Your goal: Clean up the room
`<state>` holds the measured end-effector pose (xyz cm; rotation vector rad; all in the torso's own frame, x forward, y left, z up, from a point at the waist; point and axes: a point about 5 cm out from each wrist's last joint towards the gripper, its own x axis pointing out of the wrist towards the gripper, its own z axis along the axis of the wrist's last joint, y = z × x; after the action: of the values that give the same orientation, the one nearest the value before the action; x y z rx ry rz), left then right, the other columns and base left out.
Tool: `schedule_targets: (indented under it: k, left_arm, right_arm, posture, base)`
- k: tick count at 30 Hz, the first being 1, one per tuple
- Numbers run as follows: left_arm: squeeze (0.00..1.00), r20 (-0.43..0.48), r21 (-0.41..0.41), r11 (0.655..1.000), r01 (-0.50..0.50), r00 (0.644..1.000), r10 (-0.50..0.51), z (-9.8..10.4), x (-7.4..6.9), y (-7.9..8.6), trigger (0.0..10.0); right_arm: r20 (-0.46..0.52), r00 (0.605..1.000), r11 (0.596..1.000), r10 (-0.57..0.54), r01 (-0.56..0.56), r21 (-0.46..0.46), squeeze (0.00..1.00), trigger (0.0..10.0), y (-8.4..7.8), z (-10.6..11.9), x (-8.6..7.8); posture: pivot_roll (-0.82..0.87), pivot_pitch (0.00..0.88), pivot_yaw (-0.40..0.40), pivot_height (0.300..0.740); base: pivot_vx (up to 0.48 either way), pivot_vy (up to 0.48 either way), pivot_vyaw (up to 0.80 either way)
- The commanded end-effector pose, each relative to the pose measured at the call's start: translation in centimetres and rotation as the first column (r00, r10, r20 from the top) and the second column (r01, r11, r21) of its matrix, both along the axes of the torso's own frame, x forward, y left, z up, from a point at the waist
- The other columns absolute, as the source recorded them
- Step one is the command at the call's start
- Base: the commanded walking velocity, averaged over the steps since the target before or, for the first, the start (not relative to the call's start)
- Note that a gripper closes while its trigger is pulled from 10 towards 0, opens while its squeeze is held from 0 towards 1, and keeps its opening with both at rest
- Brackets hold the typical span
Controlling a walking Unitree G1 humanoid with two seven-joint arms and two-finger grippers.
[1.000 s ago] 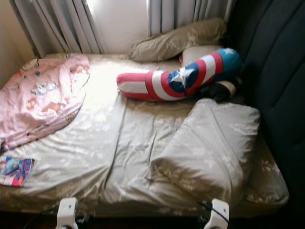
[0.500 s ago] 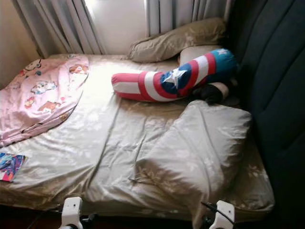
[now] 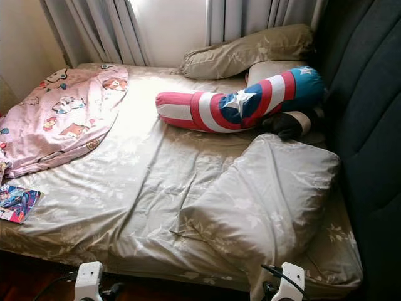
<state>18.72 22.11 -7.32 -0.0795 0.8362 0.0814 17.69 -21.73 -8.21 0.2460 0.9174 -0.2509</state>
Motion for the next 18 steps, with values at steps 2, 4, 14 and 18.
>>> schedule_targets:
  k: [2, 4, 14, 18]
  left_arm:
    - [0.0, -0.025, 0.003, 1.0, -0.008, 1.0, 0.008, -0.24, -0.54, 0.33, 10.0]
    - [0.0, -0.026, 0.005, 1.0, -0.006, 1.0, 0.006, -0.23, -0.46, 0.24, 10.0]
    - [0.0, -0.021, 0.001, 1.0, 0.011, 1.0, -0.011, -0.23, -0.08, -0.6, 10.0]
    - [0.0, -0.019, 0.002, 1.0, 0.009, 1.0, -0.009, -0.23, -0.12, -0.54, 10.0]
  right_arm:
    - [-0.008, 1.0, 1.0, 0.001, -0.001, -0.005, 0.0, 10.0, 0.03, -0.1, -0.2]
    - [-0.012, 1.0, 1.0, 0.004, -0.004, -0.008, 0.0, 10.0, 0.03, -0.12, -0.22]
    - [-0.018, 1.0, 1.0, 0.017, -0.017, -0.024, 0.0, 10.0, -0.11, -0.07, -0.16]
    - [-0.016, 1.0, 0.999, 0.017, -0.017, -0.027, 0.0, 10.0, -0.14, -0.03, -0.1]
  posture:
    - [-0.05, 0.0, 0.005, 0.74]
    - [-0.05, 0.0, 0.005, 0.74]
    - [-0.05, 0.001, 0.0, 0.74]
    - [-0.05, 0.006, -0.004, 0.74]
  base:
    - [0.0, 0.0, 0.0]
    - [0.0, 0.0, -0.51]
    - [0.313, 0.0, -0.65]
    - [0.33, 0.0, -0.32]
